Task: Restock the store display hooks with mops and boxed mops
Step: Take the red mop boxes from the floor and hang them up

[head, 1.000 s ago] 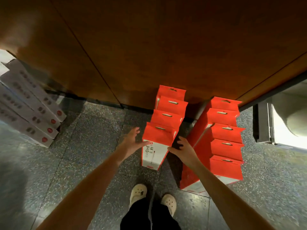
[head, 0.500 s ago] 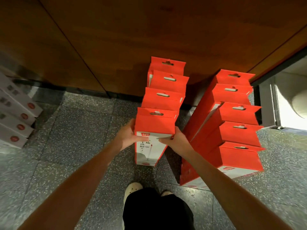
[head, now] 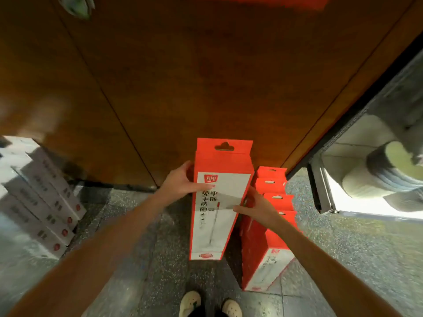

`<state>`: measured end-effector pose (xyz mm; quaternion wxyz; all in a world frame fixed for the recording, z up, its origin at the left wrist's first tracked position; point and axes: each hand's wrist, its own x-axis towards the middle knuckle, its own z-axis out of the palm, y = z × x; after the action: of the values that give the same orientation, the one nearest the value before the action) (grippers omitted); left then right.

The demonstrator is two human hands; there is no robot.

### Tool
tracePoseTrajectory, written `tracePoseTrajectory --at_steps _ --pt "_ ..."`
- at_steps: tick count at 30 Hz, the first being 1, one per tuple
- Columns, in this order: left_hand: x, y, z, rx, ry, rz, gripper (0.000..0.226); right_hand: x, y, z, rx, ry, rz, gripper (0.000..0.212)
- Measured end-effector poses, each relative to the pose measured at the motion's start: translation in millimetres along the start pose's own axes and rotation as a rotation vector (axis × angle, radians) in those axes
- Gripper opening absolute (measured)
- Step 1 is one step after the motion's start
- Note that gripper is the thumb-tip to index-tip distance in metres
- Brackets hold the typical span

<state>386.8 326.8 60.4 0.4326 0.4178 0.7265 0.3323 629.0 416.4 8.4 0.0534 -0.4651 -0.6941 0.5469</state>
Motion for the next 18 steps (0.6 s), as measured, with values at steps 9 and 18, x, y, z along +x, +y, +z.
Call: tracePoseTrajectory --at_steps 9,18 --pt "-64 286 -75 -0.066 -0.04 0.409 0.078 -116 -152 -166 -0.078 0.188 -0.244 0.116" --pt "-89 448 1 -0.096 -0.128 0.655 0.122 -232 -175 -282 -0.011 0.464 -0.314 0.09"
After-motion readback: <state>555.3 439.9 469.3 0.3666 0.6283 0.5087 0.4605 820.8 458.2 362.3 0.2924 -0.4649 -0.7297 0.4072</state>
